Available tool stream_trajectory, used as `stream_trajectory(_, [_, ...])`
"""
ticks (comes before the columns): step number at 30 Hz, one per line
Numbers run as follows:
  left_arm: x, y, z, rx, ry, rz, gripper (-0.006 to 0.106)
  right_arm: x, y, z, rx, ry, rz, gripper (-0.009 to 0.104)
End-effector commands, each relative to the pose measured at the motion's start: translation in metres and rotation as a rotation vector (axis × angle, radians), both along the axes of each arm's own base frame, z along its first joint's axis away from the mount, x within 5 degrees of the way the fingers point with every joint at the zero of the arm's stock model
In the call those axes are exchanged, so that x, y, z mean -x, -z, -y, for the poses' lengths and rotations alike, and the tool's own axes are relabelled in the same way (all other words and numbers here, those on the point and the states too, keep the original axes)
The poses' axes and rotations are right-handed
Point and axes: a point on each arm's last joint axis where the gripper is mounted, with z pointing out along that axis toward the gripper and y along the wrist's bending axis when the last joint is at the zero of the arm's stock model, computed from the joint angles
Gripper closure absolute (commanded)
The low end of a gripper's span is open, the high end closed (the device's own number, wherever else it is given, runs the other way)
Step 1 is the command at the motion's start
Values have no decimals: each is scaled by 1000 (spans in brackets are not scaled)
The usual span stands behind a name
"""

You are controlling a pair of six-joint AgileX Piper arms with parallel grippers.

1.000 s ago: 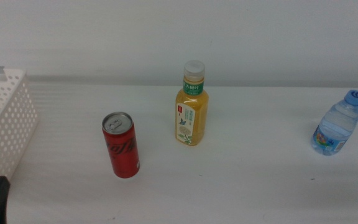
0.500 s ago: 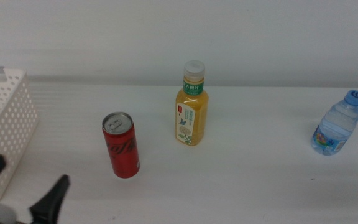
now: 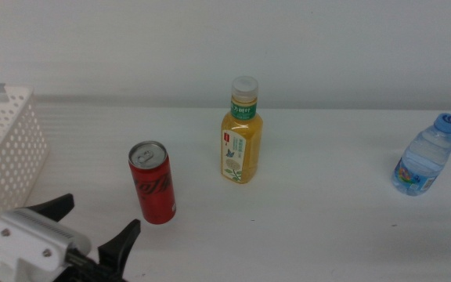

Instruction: Use arms to grab the bottles and put them into the dustbin to the left of the table.

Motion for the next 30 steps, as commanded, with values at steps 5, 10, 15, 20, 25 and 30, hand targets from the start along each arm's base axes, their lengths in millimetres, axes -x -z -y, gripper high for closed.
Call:
stream_trajectory(5, [-4, 17, 2, 11, 0, 7, 7, 1, 11, 1, 14, 9, 8, 9])
stream_trajectory(10, [-11, 26, 5, 24, -8, 17, 7, 1, 11, 1, 14, 9, 8, 9])
stream_trajectory(15, [-15, 35, 7, 20, -9, 13, 7, 1, 11, 1, 14, 9, 8, 9])
stream_trajectory(20, [-15, 41, 8, 38, -10, -32, 7, 1, 11, 1, 14, 9, 8, 9])
stream_trajectory(25, [-15, 41, 8, 38, -9, -32, 7, 1, 11, 1, 14, 9, 8, 9])
stream_trajectory(30, [-16, 40, 8, 53, -11, -37, 7, 1, 11, 1, 14, 9, 8, 9])
